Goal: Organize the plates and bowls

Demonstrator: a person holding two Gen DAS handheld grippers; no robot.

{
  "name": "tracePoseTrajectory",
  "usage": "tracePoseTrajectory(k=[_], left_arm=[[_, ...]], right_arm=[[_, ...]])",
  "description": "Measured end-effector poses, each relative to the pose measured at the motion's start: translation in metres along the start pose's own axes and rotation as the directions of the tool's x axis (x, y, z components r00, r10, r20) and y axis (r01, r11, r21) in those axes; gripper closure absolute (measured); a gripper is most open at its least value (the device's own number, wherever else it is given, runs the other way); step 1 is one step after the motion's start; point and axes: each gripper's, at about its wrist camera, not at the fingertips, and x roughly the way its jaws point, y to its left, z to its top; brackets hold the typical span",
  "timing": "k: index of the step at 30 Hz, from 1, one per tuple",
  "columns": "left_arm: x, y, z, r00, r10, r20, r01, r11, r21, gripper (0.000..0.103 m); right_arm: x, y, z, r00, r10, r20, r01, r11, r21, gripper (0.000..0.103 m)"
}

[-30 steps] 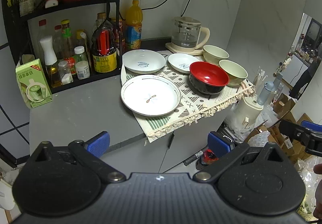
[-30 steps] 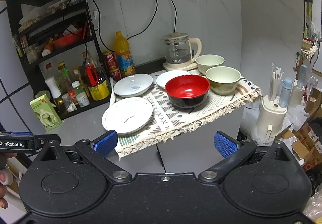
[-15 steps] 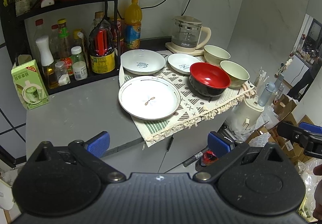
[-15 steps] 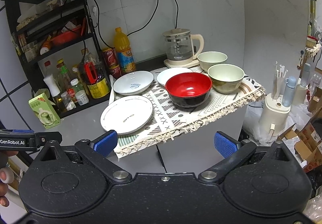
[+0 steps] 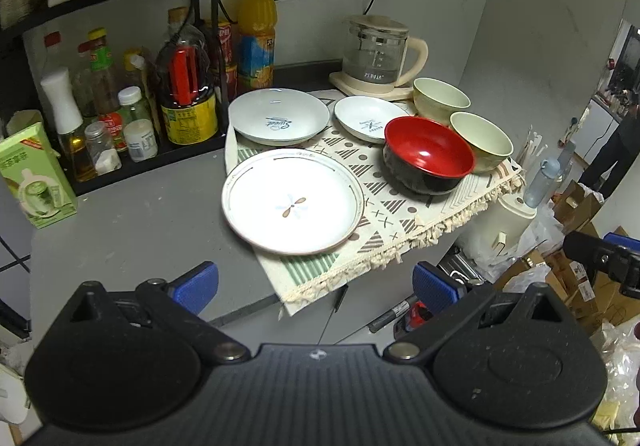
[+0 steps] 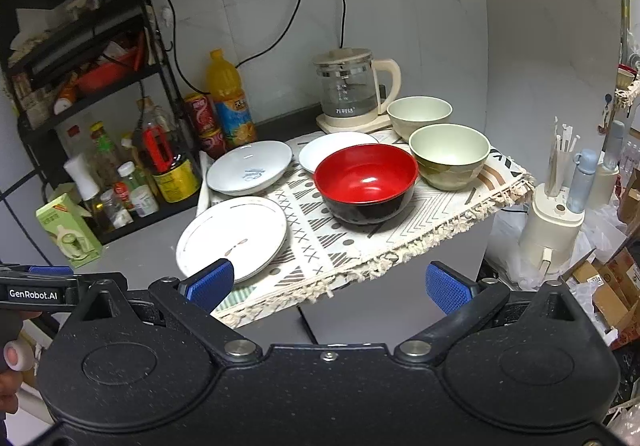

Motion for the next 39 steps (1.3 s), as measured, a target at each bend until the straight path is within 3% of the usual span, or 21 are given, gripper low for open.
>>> tracePoseTrajectory(k=[11, 22, 27, 34, 39], left_arm=[[0.071, -0.006, 0.038, 0.999, -0.02, -0.047, 0.018, 0.999, -0.027, 0.001], [0.139, -0.027, 0.088, 0.987, -0.115, -0.112, 0.113, 0.993, -0.024, 0.001], [0.155, -0.042, 0.105, 0.984, -0.15, -0.095, 0.149, 0.989, -0.018, 0.001], [0.174, -0.068, 0.125, 0.972, -0.199, -0.122, 0.204, 0.979, 0.028, 0.001], [0.19, -0.088, 0.137, 0.951, -0.257, -0.171, 0.268, 0.962, 0.047, 0.001]], right_arm=[[0.057, -0.024, 0.028, 1.0, -0.005, -0.015, 0.005, 1.0, -0.02, 0.0], [0.106, -0.045, 0.061, 1.0, -0.012, -0.02, 0.012, 1.0, 0.0, 0.0], [0.121, -0.046, 0.073, 0.999, -0.032, 0.003, 0.032, 0.999, -0.024, 0.0], [0.134, -0.067, 0.088, 0.995, -0.101, 0.018, 0.1, 0.994, 0.036, 0.0], [0.145, -0.09, 0.096, 0.991, -0.132, 0.009, 0.131, 0.988, 0.082, 0.0]])
